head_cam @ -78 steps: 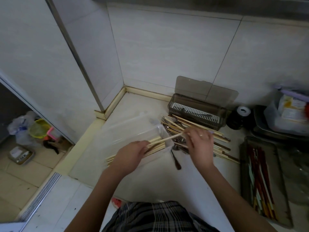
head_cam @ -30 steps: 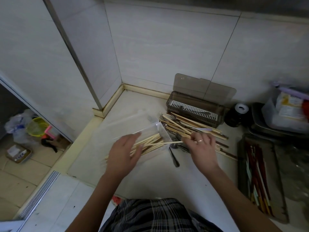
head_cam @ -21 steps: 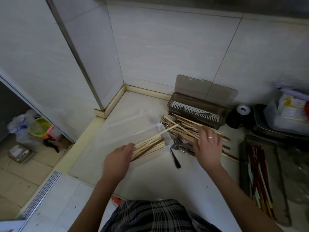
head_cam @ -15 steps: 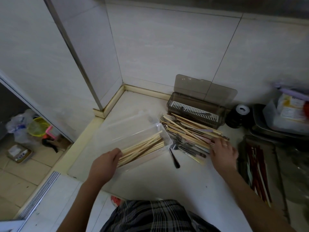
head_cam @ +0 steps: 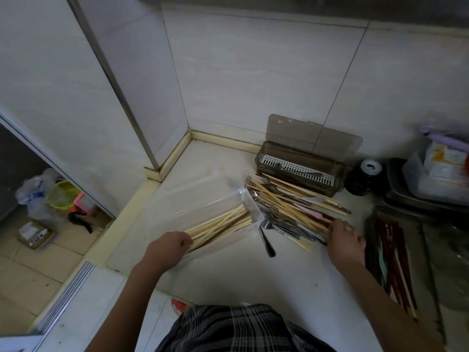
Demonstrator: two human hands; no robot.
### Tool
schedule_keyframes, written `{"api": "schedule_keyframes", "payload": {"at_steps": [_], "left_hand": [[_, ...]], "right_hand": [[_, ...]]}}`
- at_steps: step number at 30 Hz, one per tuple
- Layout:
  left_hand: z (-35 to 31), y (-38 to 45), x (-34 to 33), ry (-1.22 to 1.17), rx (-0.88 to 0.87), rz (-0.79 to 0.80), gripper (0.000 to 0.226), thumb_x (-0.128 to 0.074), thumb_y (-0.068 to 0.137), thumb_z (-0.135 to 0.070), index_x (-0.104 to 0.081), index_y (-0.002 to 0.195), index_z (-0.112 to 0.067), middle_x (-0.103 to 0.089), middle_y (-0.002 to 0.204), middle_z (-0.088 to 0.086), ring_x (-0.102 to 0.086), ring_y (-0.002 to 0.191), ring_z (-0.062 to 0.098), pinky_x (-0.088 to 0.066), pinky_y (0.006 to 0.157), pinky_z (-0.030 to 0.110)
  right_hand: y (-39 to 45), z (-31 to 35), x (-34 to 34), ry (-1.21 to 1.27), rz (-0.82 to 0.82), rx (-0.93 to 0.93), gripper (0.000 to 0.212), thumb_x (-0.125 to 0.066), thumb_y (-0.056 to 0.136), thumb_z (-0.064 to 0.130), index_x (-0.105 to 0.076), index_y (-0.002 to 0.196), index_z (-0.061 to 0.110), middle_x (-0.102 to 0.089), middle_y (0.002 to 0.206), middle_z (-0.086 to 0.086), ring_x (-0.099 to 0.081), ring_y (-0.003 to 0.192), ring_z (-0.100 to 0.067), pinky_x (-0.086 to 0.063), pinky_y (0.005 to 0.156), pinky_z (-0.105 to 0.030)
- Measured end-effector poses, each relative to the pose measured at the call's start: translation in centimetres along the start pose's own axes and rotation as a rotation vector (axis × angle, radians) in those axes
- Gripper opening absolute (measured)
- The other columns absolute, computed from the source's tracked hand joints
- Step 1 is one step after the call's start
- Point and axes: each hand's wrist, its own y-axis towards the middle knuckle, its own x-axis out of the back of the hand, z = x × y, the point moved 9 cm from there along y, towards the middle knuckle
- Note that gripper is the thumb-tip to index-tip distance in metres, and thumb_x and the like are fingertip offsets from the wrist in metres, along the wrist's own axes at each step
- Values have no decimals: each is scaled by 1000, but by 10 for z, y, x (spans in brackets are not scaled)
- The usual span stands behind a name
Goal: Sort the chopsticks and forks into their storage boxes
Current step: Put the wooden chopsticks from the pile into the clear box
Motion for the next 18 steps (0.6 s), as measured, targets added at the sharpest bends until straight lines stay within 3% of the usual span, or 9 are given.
{"api": "schedule_keyframes", "payload": {"at_steps": [4,9,12,15,18], "left_hand": [[-1,-3,6,-82,-26,-103,22,-48,95,-22,-65,108,-23,-64,113,-2,-57,102,18,-46,86,30],[-18,-7,14,-113,-127,-233,18,-51,93,-19,-65,104,-22,-66,105,-1,-59,95,18,-47,81,30],[-33,-9,22,-158,-199,-326,18,-52,92,-15,-66,102,-19,-67,101,1,-60,92,18,-47,79,29],[-54,-14,35,-149,-289,-441,19,-54,90,-9,-67,105,-14,-68,102,4,-61,94,22,-48,82,32],[-87,-25,52,-60,-401,-601,23,-55,89,-12,-65,110,-14,-67,105,4,-60,97,24,-47,86,36]], "right_hand": [[-9,0,14,114,-83,16,28,-52,81,3,-38,98,21,-62,99,-11,-55,98,-33,-32,96,-47],[-27,9,43,143,-343,136,41,-52,73,-2,-56,112,11,-61,103,-18,-52,103,-41,-33,94,-57],[-31,1,57,214,-472,78,50,-56,72,-7,-59,119,11,-58,106,-20,-49,101,-42,-33,92,-58],[-31,0,62,311,-506,59,43,-41,77,7,-60,114,12,-56,105,-19,-46,98,-40,-35,89,-56],[-34,19,64,373,-490,196,45,-28,78,18,-61,108,12,-57,102,-16,-45,94,-35,-37,82,-46]]}}
